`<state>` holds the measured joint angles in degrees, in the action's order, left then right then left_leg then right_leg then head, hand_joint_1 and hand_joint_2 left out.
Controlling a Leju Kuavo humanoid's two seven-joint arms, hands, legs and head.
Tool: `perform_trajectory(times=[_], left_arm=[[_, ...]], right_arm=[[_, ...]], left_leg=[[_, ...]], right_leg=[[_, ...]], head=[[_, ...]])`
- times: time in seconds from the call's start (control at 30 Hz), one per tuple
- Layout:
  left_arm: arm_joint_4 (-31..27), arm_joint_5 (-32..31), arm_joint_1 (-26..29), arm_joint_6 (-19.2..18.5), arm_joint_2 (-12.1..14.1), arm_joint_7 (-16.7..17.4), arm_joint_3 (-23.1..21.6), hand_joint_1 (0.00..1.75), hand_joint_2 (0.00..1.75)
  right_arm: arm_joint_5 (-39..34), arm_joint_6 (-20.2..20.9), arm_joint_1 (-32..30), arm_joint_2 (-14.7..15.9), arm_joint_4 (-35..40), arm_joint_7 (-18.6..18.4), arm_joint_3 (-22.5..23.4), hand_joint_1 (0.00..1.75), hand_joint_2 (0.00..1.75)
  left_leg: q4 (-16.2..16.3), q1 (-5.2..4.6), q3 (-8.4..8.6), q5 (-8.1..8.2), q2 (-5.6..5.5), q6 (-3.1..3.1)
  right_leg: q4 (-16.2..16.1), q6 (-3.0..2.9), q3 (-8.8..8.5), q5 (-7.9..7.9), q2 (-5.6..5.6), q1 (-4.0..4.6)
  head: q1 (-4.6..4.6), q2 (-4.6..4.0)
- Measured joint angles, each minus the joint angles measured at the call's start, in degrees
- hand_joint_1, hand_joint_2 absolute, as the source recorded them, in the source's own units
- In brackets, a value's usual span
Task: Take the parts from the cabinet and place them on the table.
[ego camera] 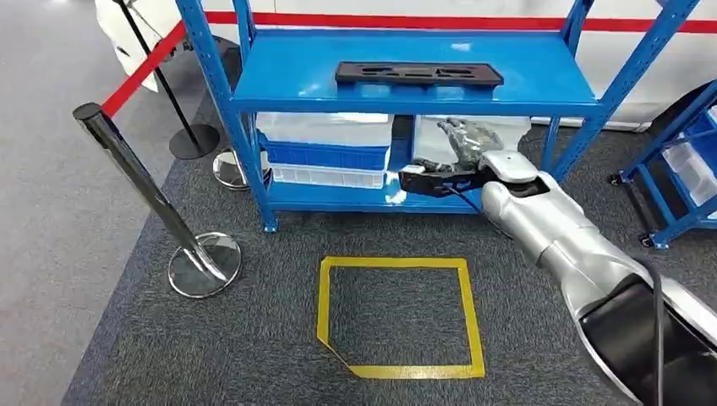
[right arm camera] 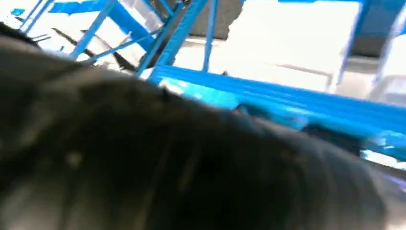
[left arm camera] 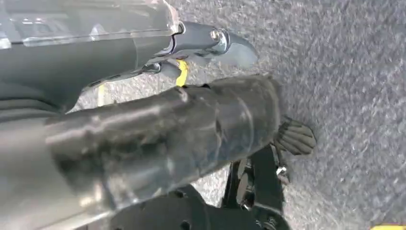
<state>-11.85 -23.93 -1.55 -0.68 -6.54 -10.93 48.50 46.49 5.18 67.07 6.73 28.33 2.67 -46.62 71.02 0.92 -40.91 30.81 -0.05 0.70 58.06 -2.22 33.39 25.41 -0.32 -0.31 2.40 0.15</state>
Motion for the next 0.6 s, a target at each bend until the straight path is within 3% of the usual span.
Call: perform_trajectory(times=[0.03,0.07,0.1,0.13,0.17,0.2,0.23,0.27,0.33,0.4,0.43,0.47,0.53,0.57,0.6], left_arm=[[0.00,-0.02,0.02,0.00,0.00,0.00,0.07,0.00,0.00],[0.00,-0.02,0.02,0.00,0.00,0.00,0.20,0.00,0.00],[0.00,-0.04,0.01,0.00,0.02,-0.02,0.44,0.00,0.00],[0.00,-0.07,0.01,0.00,0.04,-0.02,0.59,0.00,0.00],[0.00,-0.11,0.06,0.00,0.09,-0.02,0.72,0.00,0.00],[-0.02,-0.26,0.12,0.00,0.11,-0.02,0.94,0.00,0.00],[0.00,-0.39,0.23,0.00,0.11,-0.02,1.03,0.00,0.00],[0.00,-0.59,0.08,0.00,0.11,-0.04,1.05,0.00,0.00],[0.00,-0.70,0.09,-0.02,0.11,-0.02,1.09,0.00,0.00],[0.00,-0.79,0.02,-0.02,0.04,-0.04,1.29,0.00,0.00],[0.00,-0.81,0.10,0.00,0.02,-0.04,1.40,0.00,0.00],[0.00,-0.85,0.13,0.00,0.02,-0.04,1.44,0.00,0.00],[0.00,-1.00,0.12,-0.02,0.02,-0.04,1.51,0.00,0.00],[0.00,-1.16,0.13,0.00,0.02,-0.04,1.57,0.00,0.00],[0.00,-1.20,0.18,0.00,0.02,-0.04,1.64,0.00,0.00]], right_arm=[[0.17,0.00,-0.09,-0.11,-0.02,-0.04,0.00,0.00,0.00],[0.24,0.00,-0.13,-0.13,-0.07,-0.26,0.00,0.00,0.00],[0.24,0.00,-0.13,-0.13,-0.13,-0.37,0.00,0.00,0.00],[0.24,0.00,-0.11,-0.13,-0.13,-0.46,0.00,0.00,0.00],[0.31,0.02,-0.11,-0.11,-0.15,-0.74,0.00,0.00,0.00],[0.37,0.02,-0.10,-0.11,-0.17,-0.90,0.00,0.00,0.00],[0.37,0.07,0.04,-0.11,-0.24,-0.98,0.00,0.00,0.00],[0.37,0.09,0.13,0.02,-0.35,-1.31,0.02,0.00,0.00],[0.37,0.09,0.11,0.37,-0.61,-1.94,0.11,0.00,0.00],[0.37,0.00,0.15,0.63,-0.65,-1.97,0.24,0.00,0.00],[0.39,0.00,0.33,0.81,-0.68,-1.97,0.26,0.00,0.00],[0.41,-0.04,0.61,0.98,-0.81,-1.97,0.28,0.00,0.00],[0.61,-0.09,0.50,1.42,-1.22,-2.01,0.52,0.00,0.00],[0.76,-0.09,0.23,1.55,-1.38,-2.03,0.61,0.00,0.00],[0.83,-0.09,0.07,1.64,-1.53,-2.05,0.66,0.00,0.00]], left_leg=[[3.46,0.03,-1.96,1.10,0.00,0.12],[5.03,0.03,-3.08,0.90,0.00,0.20],[3.61,0.05,-2.76,-0.85,0.01,0.25],[0.19,0.09,-1.31,-3.32,0.02,0.22],[-4.92,0.14,1.12,-6.26,0.05,0.10],[-10.08,0.20,3.29,-8.11,0.12,-0.10],[-10.20,-0.05,4.11,-6.68,0.08,-0.28],[-11.30,-0.25,4.54,-6.40,-0.11,-0.90],[-11.58,-0.33,4.55,-6.18,-0.16,-1.48],[-12.35,0.06,5.81,-6.08,-0.19,-2.22],[-12.59,0.03,6.36,-5.87,-0.21,-2.55],[-12.67,0.03,6.61,-5.67,-0.22,-2.82],[-12.67,-0.01,7.14,-4.97,-0.34,-3.13],[-12.67,-0.05,7.57,-4.59,-0.42,-3.15],[-12.67,-0.09,8.19,-4.12,-0.51,-3.13]], right_leg=[[0.10,-0.08,-0.12,0.24,0.01,0.04],[0.26,-0.02,-0.25,0.50,0.10,0.05],[0.46,0.07,-0.47,0.85,0.20,0.02],[0.68,0.27,-0.76,1.27,0.29,-0.03],[0.93,0.46,-1.20,1.80,0.33,-0.08],[1.21,0.74,-1.66,2.41,0.30,-0.11],[1.19,1.07,-1.55,2.69,0.30,0.16],[1.44,1.46,-1.42,2.95,0.38,0.21],[1.30,2.10,-1.76,2.71,0.35,0.23],[1.90,2.39,-1.57,3.13,0.34,0.06],[4.00,2.66,-0.78,3.42,0.37,-0.03],[7.44,2.89,1.23,4.51,0.35,-0.05],[15.82,3.13,6.96,7.64,0.35,-0.10],[18.02,3.23,9.09,7.95,0.35,-0.10],[17.61,3.11,9.89,6.67,0.34,-0.09]], head=[[-0.07,-0.02],[-0.04,0.00],[-0.02,0.00],[-0.04,0.00],[-0.04,0.00],[-0.04,-0.02],[-0.07,0.00],[-0.07,0.00],[-0.06,0.00],[-0.11,0.00],[-0.15,0.00],[-0.18,0.00],[-0.17,0.00],[-0.17,0.00],[-0.15,0.00]])
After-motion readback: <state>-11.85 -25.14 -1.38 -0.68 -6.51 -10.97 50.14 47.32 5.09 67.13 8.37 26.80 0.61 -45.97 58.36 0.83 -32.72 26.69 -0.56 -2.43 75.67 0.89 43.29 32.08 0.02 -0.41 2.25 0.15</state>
